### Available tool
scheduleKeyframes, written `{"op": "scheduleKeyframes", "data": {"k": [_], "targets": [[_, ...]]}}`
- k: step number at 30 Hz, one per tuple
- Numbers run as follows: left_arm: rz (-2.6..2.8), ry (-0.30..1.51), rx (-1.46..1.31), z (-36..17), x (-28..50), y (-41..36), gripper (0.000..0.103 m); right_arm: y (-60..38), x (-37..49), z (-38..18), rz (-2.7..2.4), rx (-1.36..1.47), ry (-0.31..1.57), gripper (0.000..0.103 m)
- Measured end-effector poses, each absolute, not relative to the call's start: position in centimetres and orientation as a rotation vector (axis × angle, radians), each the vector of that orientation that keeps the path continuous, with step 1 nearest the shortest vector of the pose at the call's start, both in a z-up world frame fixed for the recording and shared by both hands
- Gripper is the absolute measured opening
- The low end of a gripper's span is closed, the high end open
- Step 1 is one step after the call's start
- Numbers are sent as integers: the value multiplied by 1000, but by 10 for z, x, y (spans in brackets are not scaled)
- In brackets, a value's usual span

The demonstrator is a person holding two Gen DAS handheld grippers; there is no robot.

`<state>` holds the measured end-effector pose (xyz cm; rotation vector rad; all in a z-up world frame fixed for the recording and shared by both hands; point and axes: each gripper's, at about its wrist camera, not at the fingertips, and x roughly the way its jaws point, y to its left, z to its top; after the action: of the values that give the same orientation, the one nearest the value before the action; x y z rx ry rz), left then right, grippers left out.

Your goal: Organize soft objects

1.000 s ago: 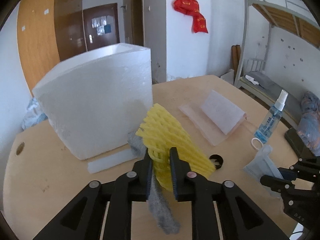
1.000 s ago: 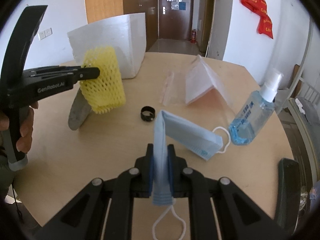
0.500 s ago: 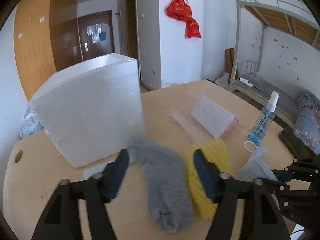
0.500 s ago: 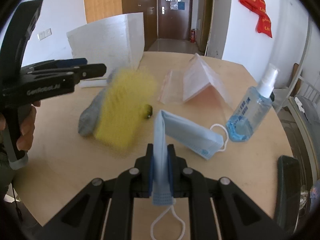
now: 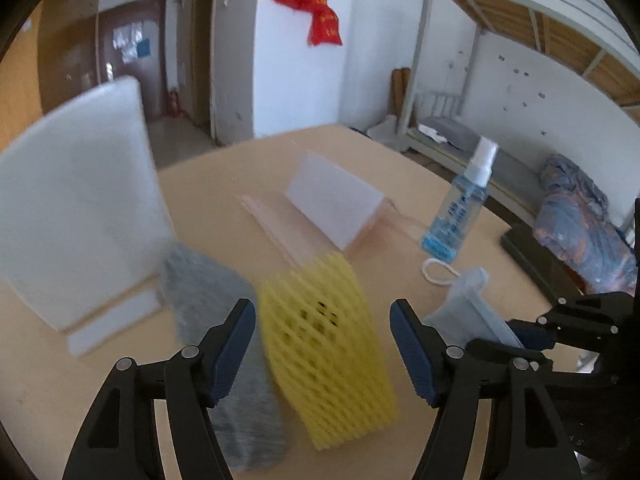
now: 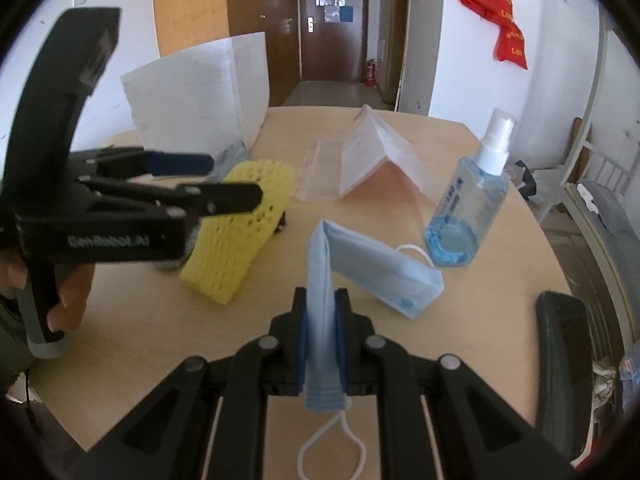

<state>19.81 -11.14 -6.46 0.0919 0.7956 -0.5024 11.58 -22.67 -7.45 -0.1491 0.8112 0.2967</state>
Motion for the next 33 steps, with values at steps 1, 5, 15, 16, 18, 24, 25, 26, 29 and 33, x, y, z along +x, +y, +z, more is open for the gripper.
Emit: {"op": "scheduleKeyframes", "data": {"k": [1, 5, 15, 16, 18, 24, 25, 26, 29, 33], "targets": [[-500, 801, 102, -67, 199, -113, 71, -227, 116, -74, 296, -147, 813, 15], [-479, 837, 125, -80, 203, -119, 71, -227, 117, -74, 302, -142, 813, 15], [-425, 873, 112, -89, 205, -111, 14, -227, 120, -75, 302, -141, 812, 15], [-417, 869, 117, -88, 204, -110, 11, -227, 119, -75, 302, -142, 812, 15], [-421, 858, 108, -84, 202, -108, 11, -227, 119, -76, 301, -145, 813, 15], [-416, 754, 125, -60, 183, -96, 10, -225, 116, -76, 302, -145, 808, 15], [-411, 738, 126, -56, 180, -93, 10, -224, 116, -76, 304, -146, 808, 15], [-404, 720, 117, -50, 176, -87, 10, -224, 115, -76, 305, -147, 807, 15], [-385, 685, 85, -35, 173, -72, 10, -224, 114, -75, 308, -148, 803, 15], [-339, 637, 88, -21, 162, -58, 9, -225, 112, -71, 313, -146, 790, 15]]}}
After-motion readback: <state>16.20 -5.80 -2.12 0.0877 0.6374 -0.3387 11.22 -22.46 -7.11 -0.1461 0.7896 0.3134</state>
